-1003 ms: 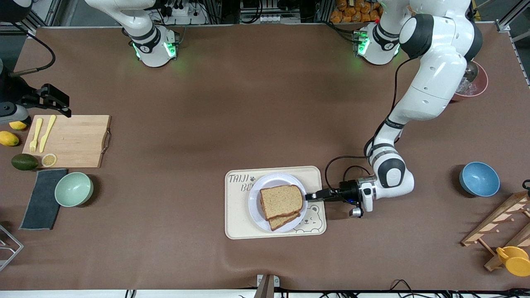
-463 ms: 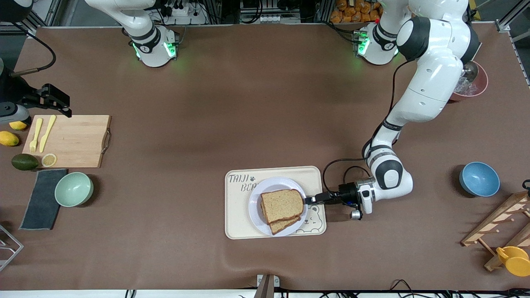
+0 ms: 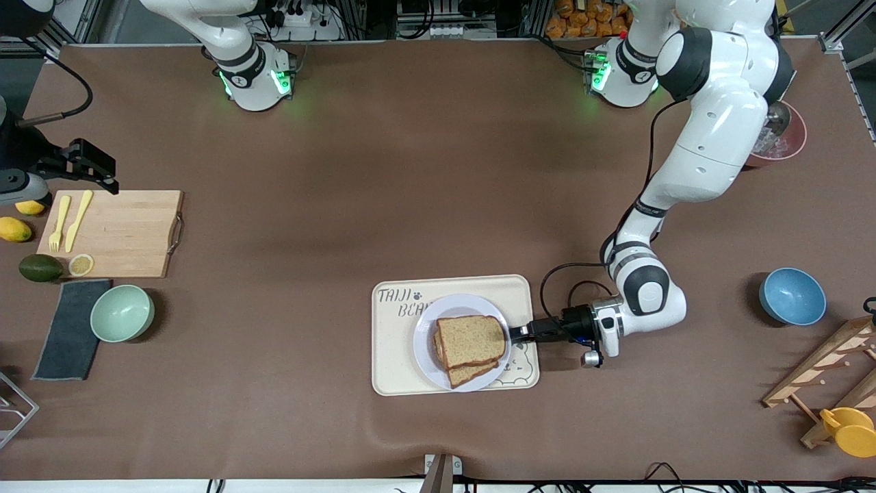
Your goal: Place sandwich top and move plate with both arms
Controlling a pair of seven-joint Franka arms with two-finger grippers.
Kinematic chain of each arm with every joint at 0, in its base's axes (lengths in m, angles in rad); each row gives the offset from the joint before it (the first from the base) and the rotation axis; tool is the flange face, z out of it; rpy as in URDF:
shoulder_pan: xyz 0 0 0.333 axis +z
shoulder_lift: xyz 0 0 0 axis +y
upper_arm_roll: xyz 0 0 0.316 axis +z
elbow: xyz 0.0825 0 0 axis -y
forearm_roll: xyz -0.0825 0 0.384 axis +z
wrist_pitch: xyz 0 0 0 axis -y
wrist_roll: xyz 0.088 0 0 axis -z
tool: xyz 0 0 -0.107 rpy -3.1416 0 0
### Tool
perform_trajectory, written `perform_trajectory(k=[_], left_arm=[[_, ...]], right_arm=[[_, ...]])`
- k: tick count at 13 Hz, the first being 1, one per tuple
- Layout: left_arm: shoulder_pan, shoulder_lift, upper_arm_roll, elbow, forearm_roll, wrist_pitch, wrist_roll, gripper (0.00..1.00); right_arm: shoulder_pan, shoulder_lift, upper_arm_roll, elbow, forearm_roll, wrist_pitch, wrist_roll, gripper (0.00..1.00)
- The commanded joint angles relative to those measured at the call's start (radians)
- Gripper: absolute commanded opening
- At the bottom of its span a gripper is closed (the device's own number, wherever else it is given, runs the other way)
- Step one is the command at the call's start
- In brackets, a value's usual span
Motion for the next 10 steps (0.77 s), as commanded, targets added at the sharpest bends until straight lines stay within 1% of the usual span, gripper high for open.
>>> perform_trajectory(k=[1,5,6,8,10], left_arm=[[0.001,-0.049,0.003,-0.022,0.019,0.005,-0.027,1.00],[0.001,-0.121,0.008,-0.088,0.025,0.005,-0.067,1.00],[0.001,-0.147,0.008,-0.115,0.052,0.006,-0.090,1.00],[0.013,-0.195,0.008,-0.146,0.161,0.006,-0.160,1.00],[0.025,-0.256,0.008,-0.200,0.242,0.006,-0.223,1.00]], right_arm=[[0.008,-0.013,0.000,-0.014,-0.015,0.000,0.025,1.00],[0.006,-0.015,0.000,-0.014,-0.015,0.000,0.023,1.00],[0.006,-0.015,0.000,-0.014,-0.015,0.000,0.023,1.00],[0.006,-0.015,0.000,-0.014,-0.015,-0.002,0.025,1.00],[0.006,-0.015,-0.001,-0.014,-0.015,-0.002,0.023,1.00]])
